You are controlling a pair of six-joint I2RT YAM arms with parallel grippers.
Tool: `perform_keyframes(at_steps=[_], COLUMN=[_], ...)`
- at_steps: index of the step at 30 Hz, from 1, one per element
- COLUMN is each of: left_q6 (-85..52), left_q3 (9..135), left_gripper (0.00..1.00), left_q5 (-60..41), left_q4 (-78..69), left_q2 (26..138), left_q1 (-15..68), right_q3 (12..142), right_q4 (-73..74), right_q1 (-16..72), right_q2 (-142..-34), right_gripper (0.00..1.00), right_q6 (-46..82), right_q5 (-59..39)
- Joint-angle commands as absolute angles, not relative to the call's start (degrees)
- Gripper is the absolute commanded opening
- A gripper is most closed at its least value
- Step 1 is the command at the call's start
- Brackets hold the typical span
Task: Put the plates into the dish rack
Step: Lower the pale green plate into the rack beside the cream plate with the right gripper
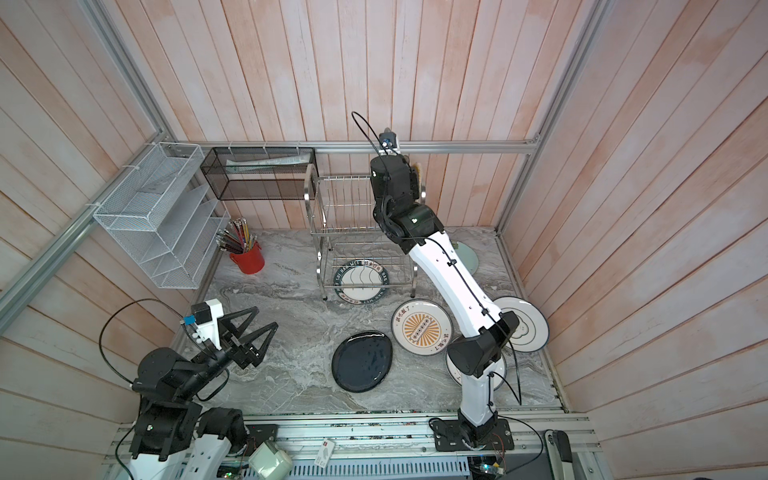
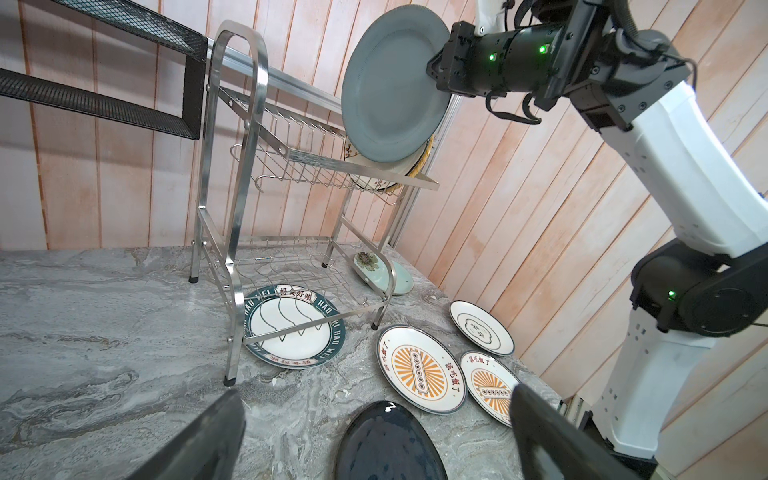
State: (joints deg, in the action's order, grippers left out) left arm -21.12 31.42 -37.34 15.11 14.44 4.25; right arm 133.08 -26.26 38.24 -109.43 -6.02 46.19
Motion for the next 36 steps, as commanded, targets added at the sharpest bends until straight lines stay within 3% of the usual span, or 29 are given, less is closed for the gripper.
perform_keyframes(at_steps=[1,36], left_q6=[-20.17,-20.19], left_q3=[30.92,30.83], left_gripper=[1.0,1.0], left_q5=[-37.85,-37.97], left_q4=[14.39,14.33], left_q2=[13.84,13.71], left_q1=[4.4,4.42], right_q3=[136.03,142.46], right_q4=[-22.21,-32.44], right_q1=[37.64,37.53], right_q2=[-109.18,-114.9], right_gripper=[0.0,0.0], right_q6=[-4.59,4.51], right_q5=[47.49,46.61])
